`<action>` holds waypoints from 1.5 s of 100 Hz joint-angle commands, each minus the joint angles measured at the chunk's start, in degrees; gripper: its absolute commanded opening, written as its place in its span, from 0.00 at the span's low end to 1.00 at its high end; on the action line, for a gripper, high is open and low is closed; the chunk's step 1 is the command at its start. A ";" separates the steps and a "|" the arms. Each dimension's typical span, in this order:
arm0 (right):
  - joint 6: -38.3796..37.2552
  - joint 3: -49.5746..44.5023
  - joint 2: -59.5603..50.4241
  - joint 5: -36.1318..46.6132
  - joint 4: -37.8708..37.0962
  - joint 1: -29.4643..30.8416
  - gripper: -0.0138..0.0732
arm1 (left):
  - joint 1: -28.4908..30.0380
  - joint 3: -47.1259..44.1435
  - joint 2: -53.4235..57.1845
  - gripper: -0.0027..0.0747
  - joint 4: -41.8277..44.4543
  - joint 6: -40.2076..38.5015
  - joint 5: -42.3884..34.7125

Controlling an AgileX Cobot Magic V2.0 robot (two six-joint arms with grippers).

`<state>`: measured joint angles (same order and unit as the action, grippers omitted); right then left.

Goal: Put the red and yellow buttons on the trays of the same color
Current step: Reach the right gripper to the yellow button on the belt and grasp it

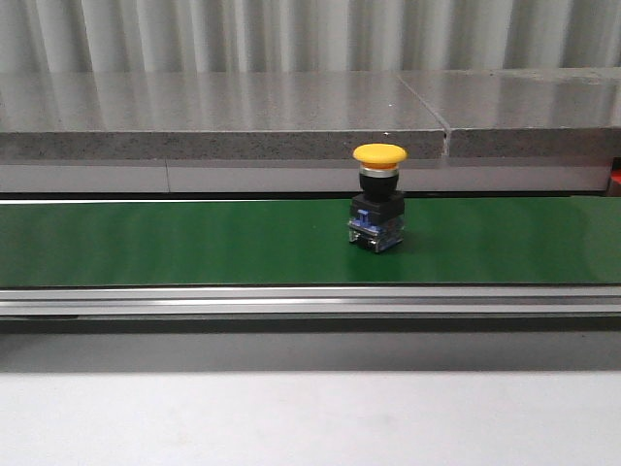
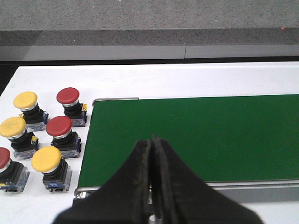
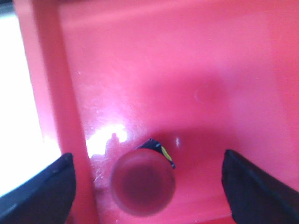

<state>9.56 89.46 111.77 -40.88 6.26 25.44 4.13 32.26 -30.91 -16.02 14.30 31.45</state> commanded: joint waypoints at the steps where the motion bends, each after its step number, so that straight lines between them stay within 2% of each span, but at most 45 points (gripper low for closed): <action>1: 0.24 1.86 -6.99 0.06 0.15 0.25 0.88 | -0.31 1.49 -0.05 0.01 -0.91 0.14 -4.17; 23: 1.86 -0.46 -16.96 -4.06 0.15 -2.05 0.88 | -0.31 1.49 -0.05 0.01 -0.91 0.14 -4.17; 60: 3.83 -15.57 -32.29 -10.44 0.21 -11.54 0.88 | -0.31 1.49 -0.05 0.01 -0.91 0.14 -4.17; 80: 6.87 -20.35 -32.94 -15.29 0.21 -17.80 0.88 | -0.31 1.49 -0.05 0.01 -0.91 0.14 -4.07; 108: 7.13 -22.38 -32.94 -16.54 0.21 -25.79 0.88 | -0.31 1.49 -0.05 0.01 -0.91 0.14 -4.07; 150: 9.00 -22.38 -32.43 -12.55 2.80 -35.54 0.88 | -0.31 1.49 -0.05 0.01 -0.91 0.14 -4.07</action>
<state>17.63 65.84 80.78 -56.35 8.41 -9.12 4.13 32.26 -30.91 -16.02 14.30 31.45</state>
